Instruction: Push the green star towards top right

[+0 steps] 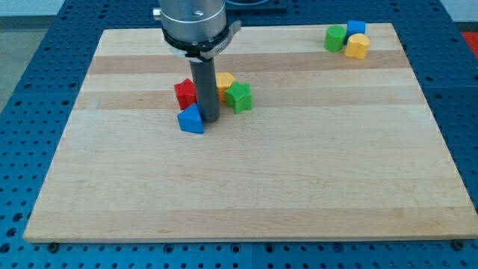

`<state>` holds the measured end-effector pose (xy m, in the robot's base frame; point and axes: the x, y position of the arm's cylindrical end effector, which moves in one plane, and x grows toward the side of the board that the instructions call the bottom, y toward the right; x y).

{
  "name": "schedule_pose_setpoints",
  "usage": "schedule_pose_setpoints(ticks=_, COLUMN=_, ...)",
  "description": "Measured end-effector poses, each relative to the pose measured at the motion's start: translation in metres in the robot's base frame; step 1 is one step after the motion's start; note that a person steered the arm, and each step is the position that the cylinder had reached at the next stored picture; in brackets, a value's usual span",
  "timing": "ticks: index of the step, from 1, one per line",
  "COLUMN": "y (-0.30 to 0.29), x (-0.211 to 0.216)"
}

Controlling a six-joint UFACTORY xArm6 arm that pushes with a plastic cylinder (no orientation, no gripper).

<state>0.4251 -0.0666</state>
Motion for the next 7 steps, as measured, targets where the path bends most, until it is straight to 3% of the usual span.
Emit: schedule_pose_setpoints(ticks=7, y=0.109, x=-0.083)
